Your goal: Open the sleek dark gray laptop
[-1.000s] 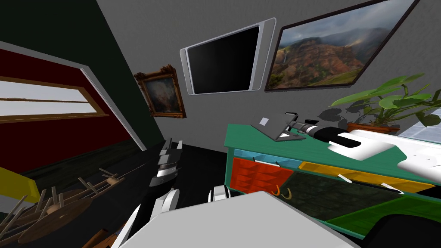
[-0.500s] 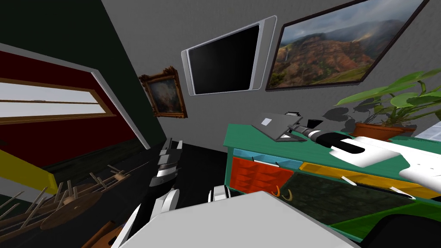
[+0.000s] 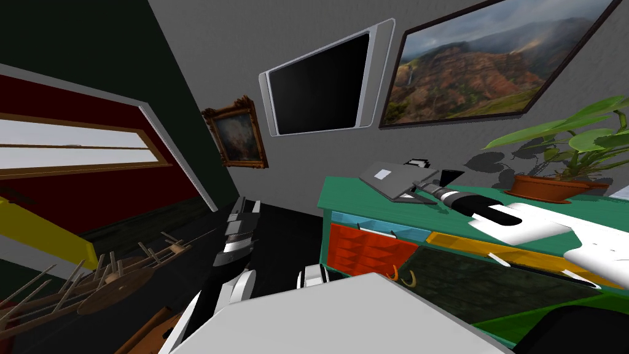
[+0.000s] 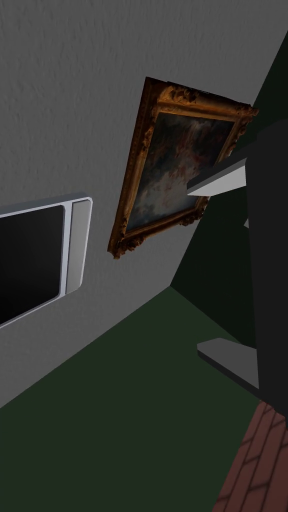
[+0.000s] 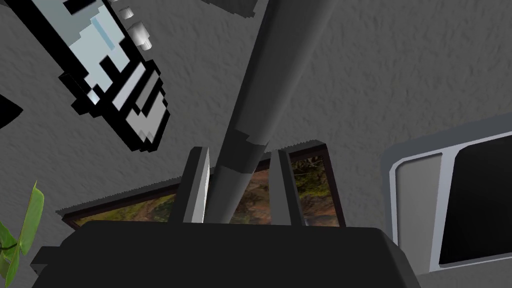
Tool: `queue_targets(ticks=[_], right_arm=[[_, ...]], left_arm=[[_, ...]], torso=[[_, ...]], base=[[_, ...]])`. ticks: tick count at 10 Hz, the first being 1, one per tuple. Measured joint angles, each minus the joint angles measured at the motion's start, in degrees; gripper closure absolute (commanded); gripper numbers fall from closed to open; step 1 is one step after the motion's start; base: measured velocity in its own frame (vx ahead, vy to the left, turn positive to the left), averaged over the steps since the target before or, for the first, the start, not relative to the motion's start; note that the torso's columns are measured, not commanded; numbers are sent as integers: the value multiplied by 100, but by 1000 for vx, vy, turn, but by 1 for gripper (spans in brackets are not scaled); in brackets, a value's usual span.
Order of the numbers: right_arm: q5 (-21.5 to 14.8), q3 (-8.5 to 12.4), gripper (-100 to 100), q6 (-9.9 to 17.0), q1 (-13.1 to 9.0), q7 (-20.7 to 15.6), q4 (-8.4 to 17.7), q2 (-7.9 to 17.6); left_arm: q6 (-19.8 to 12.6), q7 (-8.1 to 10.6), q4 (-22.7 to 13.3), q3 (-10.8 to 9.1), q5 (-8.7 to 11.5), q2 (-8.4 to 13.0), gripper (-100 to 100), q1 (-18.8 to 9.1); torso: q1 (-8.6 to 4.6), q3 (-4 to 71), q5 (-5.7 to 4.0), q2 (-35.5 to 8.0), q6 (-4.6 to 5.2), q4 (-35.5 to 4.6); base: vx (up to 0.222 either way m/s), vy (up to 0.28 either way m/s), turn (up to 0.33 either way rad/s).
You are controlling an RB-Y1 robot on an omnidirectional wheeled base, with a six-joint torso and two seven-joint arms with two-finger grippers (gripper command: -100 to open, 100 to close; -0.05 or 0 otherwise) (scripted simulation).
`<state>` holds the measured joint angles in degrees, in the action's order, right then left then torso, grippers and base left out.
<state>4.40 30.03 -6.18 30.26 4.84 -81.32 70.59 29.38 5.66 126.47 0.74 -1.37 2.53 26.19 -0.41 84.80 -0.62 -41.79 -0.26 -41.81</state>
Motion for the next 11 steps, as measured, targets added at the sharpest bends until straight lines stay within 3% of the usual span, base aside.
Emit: queue_targets(ticks=[1, 4, 6, 7, 10, 11], right_arm=[[16, -70, 100, -42, -125, 20, 75, -96], [108, -92, 100, -123, -230, 112, 122, -409], [175, -298, 100, -383, -508, 179, 537, -561], [193, -234, 100, -309, -420, 197, 359, -679], [269, -302, 100, -351, -518, 273, 449, -923], [267, -372, -100, -434, -604, 276, 580, -1001]], left_arm=[[0, 0, 0, 0, 0, 0, 0, 0], [0, 0, 0, 0, 0, 0, 0, 1], [0, 0, 0, 0, 0, 0, 0, 0], [0, 0, 0, -1, 0, 0, 0, 1], [0, 0, 0, 0, 0, 0, 0, 1], [0, 0, 0, 0, 0, 0, 0, 1]], torso=[[-13, 3, -8, 5, 5, 1], [-32, -2, -35, 6, 14, 12], [-49, 2, -50, 14, 8, 19], [-28, 1, -38, 12, 9, 15], [-7, -2, -32, 8, -2, 14], [0, -1, -26, 9, -3, 13]], base=[[-24, -36, 57], [-16, -40, 42], [-24, -37, 42], [-17, -34, 44], [-16, -26, 22], [-13, 6, -41]])
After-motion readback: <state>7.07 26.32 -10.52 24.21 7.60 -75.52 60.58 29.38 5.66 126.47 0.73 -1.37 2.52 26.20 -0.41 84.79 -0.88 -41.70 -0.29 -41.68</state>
